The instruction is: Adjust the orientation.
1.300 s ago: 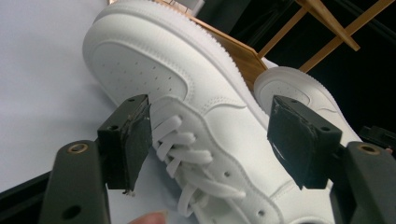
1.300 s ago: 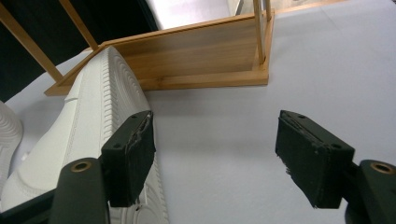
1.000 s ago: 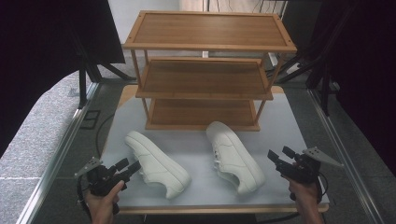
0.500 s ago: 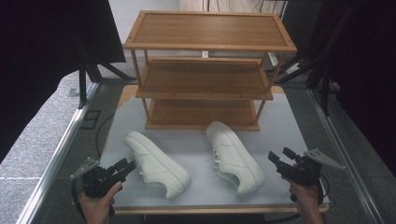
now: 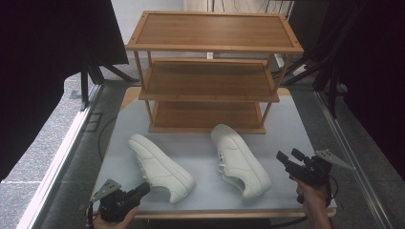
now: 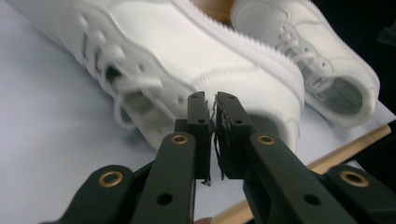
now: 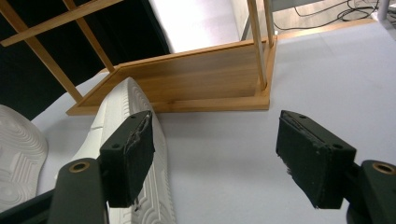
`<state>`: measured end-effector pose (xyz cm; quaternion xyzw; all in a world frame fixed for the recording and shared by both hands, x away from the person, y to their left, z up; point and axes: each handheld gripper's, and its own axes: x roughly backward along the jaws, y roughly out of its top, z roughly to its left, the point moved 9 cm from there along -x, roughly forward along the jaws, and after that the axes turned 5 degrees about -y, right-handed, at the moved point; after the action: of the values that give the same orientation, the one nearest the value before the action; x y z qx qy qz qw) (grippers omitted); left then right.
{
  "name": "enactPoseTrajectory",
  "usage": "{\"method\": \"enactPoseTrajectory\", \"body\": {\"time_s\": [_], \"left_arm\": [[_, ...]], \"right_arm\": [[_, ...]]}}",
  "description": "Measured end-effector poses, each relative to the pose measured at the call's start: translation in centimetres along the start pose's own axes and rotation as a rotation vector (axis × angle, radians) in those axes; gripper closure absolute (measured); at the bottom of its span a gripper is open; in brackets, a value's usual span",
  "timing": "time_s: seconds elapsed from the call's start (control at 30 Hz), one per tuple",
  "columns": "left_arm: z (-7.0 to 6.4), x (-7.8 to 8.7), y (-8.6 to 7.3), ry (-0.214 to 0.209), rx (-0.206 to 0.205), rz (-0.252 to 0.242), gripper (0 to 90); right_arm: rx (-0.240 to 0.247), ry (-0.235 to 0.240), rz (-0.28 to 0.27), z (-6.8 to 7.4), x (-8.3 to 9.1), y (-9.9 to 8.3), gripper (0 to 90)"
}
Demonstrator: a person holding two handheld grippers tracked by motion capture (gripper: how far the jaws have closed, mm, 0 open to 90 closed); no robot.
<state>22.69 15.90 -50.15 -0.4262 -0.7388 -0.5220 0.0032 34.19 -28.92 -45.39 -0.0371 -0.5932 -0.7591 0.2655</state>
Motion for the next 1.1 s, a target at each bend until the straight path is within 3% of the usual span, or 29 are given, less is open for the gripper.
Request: {"method": "enactPoseTrajectory", "body": {"time_s": [0.2, 0.43, 0.87, 0.97, 1.1], "left_arm": [[-0.4, -1.4, -1.1, -0.008, -0.002, 0.040, 85.4], [-1.2, -2.3, -0.3, -0.036, -0.022, 0.051, 89.9], [-1.7, -2.9, -0.3, -0.068, -0.030, 0.078, 90.0], [-2.0, -3.3, -1.1, -0.079, -0.027, 0.095, 90.0], [-1.8, -3.7, -0.9, -0.070, -0.021, 0.107, 90.0]], "right_arm": [[-0.004, 0.002, 0.007, 0.2, -0.6, 0.1, 27.5], [-0.008, -0.015, 0.013, 0.0, -0.7, -0.4, 27.5], [-0.023, -0.033, 0.008, -0.5, 0.3, -0.7, 27.5], [-0.031, -0.041, 0.011, -0.8, 0.3, -0.9, 27.5], [-0.038, -0.042, 0.006, -0.8, 0.3, -0.9, 27.5]]}}
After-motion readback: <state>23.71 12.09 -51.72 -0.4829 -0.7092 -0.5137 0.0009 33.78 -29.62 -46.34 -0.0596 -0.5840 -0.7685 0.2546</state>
